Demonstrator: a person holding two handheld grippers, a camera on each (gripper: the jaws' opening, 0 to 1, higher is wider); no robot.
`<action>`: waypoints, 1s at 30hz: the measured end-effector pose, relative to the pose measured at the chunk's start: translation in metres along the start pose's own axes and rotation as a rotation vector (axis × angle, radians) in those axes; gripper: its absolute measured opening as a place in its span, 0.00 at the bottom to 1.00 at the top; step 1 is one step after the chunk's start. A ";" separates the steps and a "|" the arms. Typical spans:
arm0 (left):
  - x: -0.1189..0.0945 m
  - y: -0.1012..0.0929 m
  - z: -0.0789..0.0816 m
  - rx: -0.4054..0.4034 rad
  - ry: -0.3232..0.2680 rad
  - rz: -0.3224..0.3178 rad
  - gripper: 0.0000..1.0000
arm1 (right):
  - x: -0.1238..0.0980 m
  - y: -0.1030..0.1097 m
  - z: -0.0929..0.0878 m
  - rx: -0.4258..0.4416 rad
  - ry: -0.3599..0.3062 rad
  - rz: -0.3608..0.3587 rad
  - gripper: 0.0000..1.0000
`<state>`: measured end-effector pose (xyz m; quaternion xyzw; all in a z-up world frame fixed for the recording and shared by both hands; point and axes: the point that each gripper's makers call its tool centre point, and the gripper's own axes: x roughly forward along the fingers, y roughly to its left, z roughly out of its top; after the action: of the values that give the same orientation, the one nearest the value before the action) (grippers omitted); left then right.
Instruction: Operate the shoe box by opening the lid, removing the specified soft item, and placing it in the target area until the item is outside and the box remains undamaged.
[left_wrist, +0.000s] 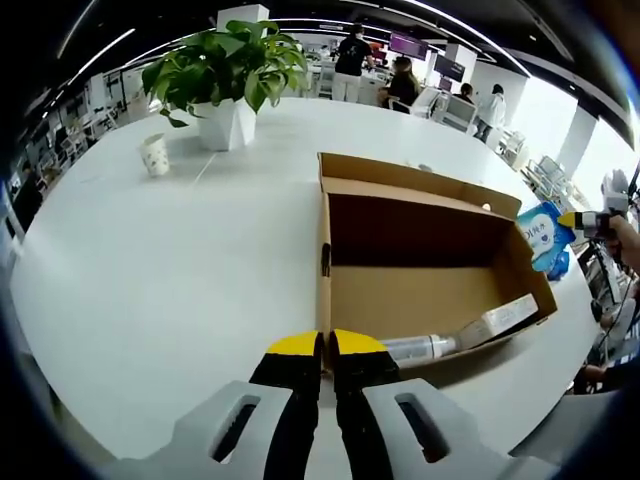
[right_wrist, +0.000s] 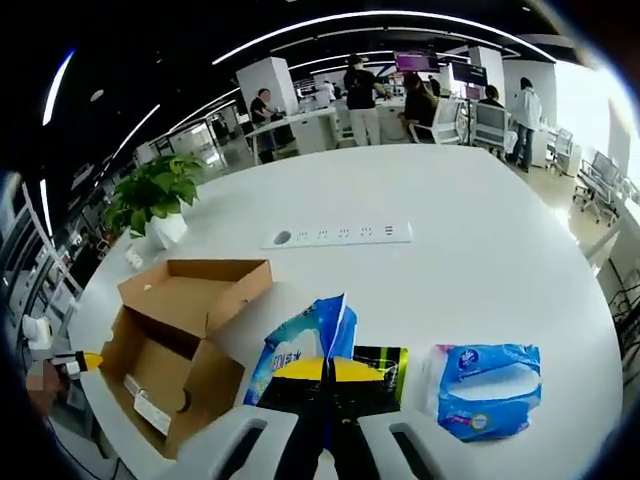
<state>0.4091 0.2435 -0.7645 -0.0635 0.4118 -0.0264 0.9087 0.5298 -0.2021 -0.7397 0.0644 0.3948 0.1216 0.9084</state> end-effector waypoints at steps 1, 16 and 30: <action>0.000 0.000 0.000 0.001 0.000 0.000 0.00 | 0.001 -0.004 -0.002 -0.001 0.006 -0.007 0.00; 0.009 0.008 0.003 0.004 0.010 0.007 0.00 | 0.012 -0.033 -0.034 -0.043 0.085 -0.064 0.00; 0.013 0.011 0.004 0.017 0.020 0.017 0.01 | 0.037 -0.059 -0.060 -0.122 0.167 -0.099 0.00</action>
<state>0.4203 0.2533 -0.7730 -0.0519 0.4212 -0.0231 0.9052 0.5206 -0.2473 -0.8191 -0.0210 0.4637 0.1053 0.8795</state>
